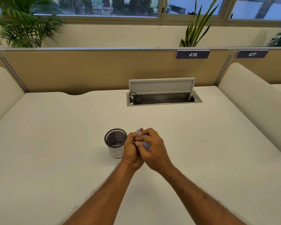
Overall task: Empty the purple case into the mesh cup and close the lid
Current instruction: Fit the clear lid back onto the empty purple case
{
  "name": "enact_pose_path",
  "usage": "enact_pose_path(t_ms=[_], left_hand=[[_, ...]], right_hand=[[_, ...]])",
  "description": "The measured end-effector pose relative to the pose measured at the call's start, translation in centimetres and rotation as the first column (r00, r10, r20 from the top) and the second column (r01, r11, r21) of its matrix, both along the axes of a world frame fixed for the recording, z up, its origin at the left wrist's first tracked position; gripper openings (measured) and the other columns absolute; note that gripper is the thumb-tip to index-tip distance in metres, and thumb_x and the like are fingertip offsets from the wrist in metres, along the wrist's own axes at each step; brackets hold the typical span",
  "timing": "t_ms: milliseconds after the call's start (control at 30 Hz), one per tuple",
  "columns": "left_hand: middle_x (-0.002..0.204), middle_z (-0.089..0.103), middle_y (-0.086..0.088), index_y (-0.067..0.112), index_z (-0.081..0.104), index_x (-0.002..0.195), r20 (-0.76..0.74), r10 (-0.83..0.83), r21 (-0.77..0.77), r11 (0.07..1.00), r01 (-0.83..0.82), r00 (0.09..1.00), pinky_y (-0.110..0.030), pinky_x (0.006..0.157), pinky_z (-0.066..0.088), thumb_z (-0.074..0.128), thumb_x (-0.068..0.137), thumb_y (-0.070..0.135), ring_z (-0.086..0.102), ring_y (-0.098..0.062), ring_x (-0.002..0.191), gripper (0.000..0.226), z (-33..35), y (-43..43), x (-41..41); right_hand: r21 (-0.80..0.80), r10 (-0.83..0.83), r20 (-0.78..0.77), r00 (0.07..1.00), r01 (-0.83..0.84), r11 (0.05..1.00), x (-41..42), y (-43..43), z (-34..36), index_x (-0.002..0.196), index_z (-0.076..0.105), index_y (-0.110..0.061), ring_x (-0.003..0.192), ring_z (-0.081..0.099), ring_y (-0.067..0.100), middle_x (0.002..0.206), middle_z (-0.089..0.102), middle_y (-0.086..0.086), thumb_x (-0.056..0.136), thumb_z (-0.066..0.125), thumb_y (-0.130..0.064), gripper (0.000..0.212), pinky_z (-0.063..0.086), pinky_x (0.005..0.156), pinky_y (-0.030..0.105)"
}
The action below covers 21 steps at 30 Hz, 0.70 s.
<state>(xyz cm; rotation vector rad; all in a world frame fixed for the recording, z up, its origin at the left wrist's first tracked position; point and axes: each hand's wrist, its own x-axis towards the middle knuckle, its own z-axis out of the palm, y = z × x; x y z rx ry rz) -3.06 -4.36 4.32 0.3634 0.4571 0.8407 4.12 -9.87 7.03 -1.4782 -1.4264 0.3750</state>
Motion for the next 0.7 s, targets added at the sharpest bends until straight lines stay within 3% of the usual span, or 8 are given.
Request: enact_pose_path(t_ms=[67, 200, 267, 333, 433, 533, 600, 700], left_hand=[[0.082, 0.066, -0.003, 0.015, 0.063, 0.093, -0.010, -0.003, -0.019, 1.000, 0.003, 1.000, -0.030, 0.065, 0.058, 0.060, 0.076, 0.028, 0.069, -0.016, 0.075, 0.022, 0.1, 0.2, -0.1], [0.088, 0.071, -0.006, 0.019, 0.068, 0.095, -0.084, 0.012, -0.056, 0.998, -0.017, 0.996, -0.040, 0.081, 0.055, 0.057, 0.074, 0.032, 0.067, -0.024, 0.088, 0.027, 0.0, 0.6, 0.2], [0.089, 0.072, -0.005, 0.018, 0.069, 0.094, -0.068, 0.048, -0.068, 0.996, -0.053, 0.997, -0.038, 0.079, 0.057, 0.058, 0.072, 0.032, 0.070, -0.022, 0.086, 0.028, 0.0, 0.8, 0.2], [0.088, 0.072, -0.005, 0.017, 0.067, 0.095, -0.049, 0.081, -0.054, 0.995, -0.084, 0.995, -0.039, 0.079, 0.057, 0.060, 0.070, 0.033, 0.070, -0.023, 0.090, 0.031, 0.1, 1.1, 0.1], [0.088, 0.072, -0.004, 0.017, 0.067, 0.095, -0.088, 0.104, -0.023, 0.994, -0.106, 0.991, -0.042, 0.085, 0.052, 0.061, 0.069, 0.036, 0.067, -0.025, 0.095, 0.032, 0.0, 1.5, -0.1], [0.088, 0.072, -0.004, 0.018, 0.067, 0.095, -0.086, 0.102, -0.031, 0.994, -0.105, 0.991, -0.041, 0.083, 0.053, 0.056, 0.078, 0.036, 0.070, -0.025, 0.092, 0.027, -0.4, 1.6, -0.1], [0.085, 0.072, -0.003, 0.018, 0.068, 0.094, -0.070, 0.110, -0.045, 0.992, -0.114, 0.991, -0.041, 0.082, 0.053, 0.057, 0.077, 0.035, 0.071, -0.024, 0.088, 0.027, -0.4, 1.6, 0.1], [0.080, 0.071, -0.003, 0.018, 0.069, 0.092, -0.053, 0.127, -0.056, 0.990, -0.130, 0.990, -0.040, 0.076, 0.057, 0.059, 0.074, 0.035, 0.069, -0.023, 0.084, 0.027, -0.2, 1.6, 0.3]], right_hand=[[-0.006, -0.007, -0.086, 0.996, 0.006, 1.000, 0.7, 0.0, 0.0, 0.089, 0.073, -0.013, 0.091, 0.060, 0.009, 0.095, 0.061, 0.001, 0.081, 0.067, -0.006, 0.013, 0.053, 0.079, 0.020], [-0.020, -0.168, -0.174, 0.970, 0.167, 0.986, 2.2, 0.1, -0.6, 0.089, 0.066, -0.018, 0.087, 0.061, 0.013, 0.092, 0.064, 0.003, 0.079, 0.075, -0.013, 0.014, 0.052, 0.076, 0.021], [-0.081, -0.247, -0.216, 0.945, 0.235, 0.969, 2.5, -0.1, -1.1, 0.088, 0.063, -0.025, 0.084, 0.061, 0.008, 0.091, 0.065, -0.005, 0.078, 0.077, -0.022, 0.017, 0.051, 0.072, 0.018], [-0.212, -0.330, -0.320, 0.888, 0.273, 0.938, 2.8, -0.5, -1.6, 0.082, 0.066, -0.022, 0.074, 0.062, 0.009, 0.084, 0.069, -0.007, 0.081, 0.074, -0.029, 0.010, 0.053, 0.065, 0.022], [-0.381, -0.365, -0.555, 0.748, 0.161, 0.910, 3.2, -1.1, -2.0, 0.072, 0.071, -0.012, 0.057, 0.058, 0.015, 0.066, 0.068, 0.001, 0.082, 0.072, -0.032, 0.023, 0.052, 0.054, 0.026], [-0.405, -0.340, -0.671, 0.659, 0.058, 0.912, 3.4, -1.3, -1.9, 0.072, 0.071, -0.007, 0.055, 0.058, 0.016, 0.064, 0.066, 0.006, 0.082, 0.073, -0.027, 0.023, 0.052, 0.052, 0.025], [-0.385, -0.321, -0.685, 0.654, 0.049, 0.922, 3.3, -1.2, -1.8, 0.071, 0.071, -0.008, 0.056, 0.059, 0.016, 0.066, 0.067, 0.005, 0.083, 0.072, -0.027, 0.023, 0.052, 0.053, 0.025], [-0.334, -0.302, -0.611, 0.732, 0.107, 0.937, 3.1, -1.2, -1.9, 0.070, 0.070, -0.009, 0.054, 0.059, 0.014, 0.062, 0.066, 0.004, 0.085, 0.071, -0.027, 0.024, 0.053, 0.053, 0.026]])
